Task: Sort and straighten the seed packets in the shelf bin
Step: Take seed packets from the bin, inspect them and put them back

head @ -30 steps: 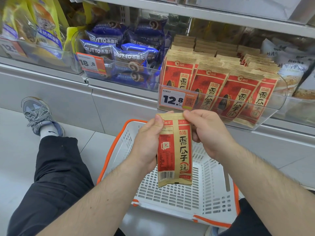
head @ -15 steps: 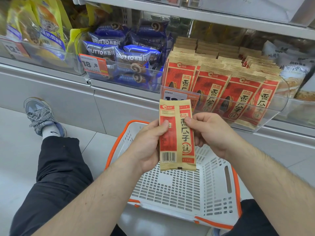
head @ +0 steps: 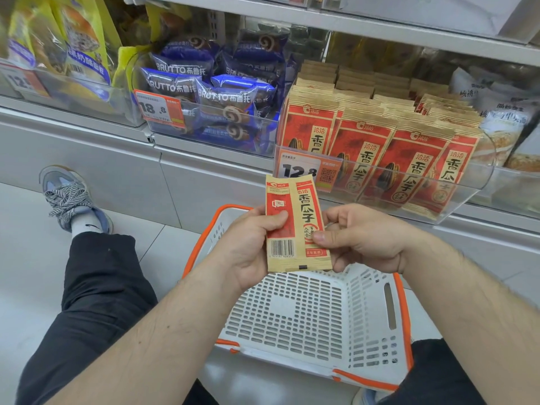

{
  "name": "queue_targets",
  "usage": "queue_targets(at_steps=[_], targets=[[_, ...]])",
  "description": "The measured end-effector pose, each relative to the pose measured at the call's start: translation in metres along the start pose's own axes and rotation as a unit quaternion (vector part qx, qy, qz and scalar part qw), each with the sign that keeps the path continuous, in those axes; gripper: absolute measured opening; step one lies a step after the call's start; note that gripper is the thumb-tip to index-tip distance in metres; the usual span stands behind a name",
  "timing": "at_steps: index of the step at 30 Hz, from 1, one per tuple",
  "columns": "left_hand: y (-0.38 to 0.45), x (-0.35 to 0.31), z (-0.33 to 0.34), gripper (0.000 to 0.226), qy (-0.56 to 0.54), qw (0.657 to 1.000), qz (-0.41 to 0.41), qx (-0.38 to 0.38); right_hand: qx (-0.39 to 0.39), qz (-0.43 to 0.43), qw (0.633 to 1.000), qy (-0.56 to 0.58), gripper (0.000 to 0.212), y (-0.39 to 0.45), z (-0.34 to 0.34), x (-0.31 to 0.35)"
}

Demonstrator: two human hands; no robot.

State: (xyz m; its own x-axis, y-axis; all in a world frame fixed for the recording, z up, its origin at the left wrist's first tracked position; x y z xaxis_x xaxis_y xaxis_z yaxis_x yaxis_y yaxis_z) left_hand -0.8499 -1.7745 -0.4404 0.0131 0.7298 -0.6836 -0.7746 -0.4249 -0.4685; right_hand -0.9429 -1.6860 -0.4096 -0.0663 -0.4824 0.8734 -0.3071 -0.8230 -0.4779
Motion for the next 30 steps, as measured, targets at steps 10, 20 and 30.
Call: queue_targets(at_steps=[10, 20, 30], targets=[[0.006, 0.003, -0.013, 0.028, 0.184, 0.979, 0.071, -0.060, -0.098, -0.029, 0.976, -0.192, 0.026, 0.000, 0.008, 0.003], [0.004, 0.014, -0.004, 0.027, 0.221, 0.973, 0.058, -0.003, -0.155, -0.162, 0.948, -0.228, 0.035, -0.004, 0.001, 0.027], [0.001, 0.013, 0.006, 0.033, 0.212, 0.973, 0.087, 0.027, -0.160, -0.156, 0.969, -0.103, 0.033, 0.004, 0.005, 0.022]])
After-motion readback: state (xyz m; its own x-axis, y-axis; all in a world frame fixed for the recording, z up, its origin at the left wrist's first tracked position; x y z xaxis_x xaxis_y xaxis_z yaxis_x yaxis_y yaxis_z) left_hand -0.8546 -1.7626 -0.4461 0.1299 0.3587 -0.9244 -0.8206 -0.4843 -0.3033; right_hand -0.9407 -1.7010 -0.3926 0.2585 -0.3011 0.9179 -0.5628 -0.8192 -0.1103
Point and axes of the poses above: each hand's wrist, its own y-axis towards the middle knuckle, its own z-axis out of the palm, x = y × z, the point moved 8 cm from there along y, towards the middle knuckle, and after that the axes turned 4 degrees about -x, right-handed, at the moved point
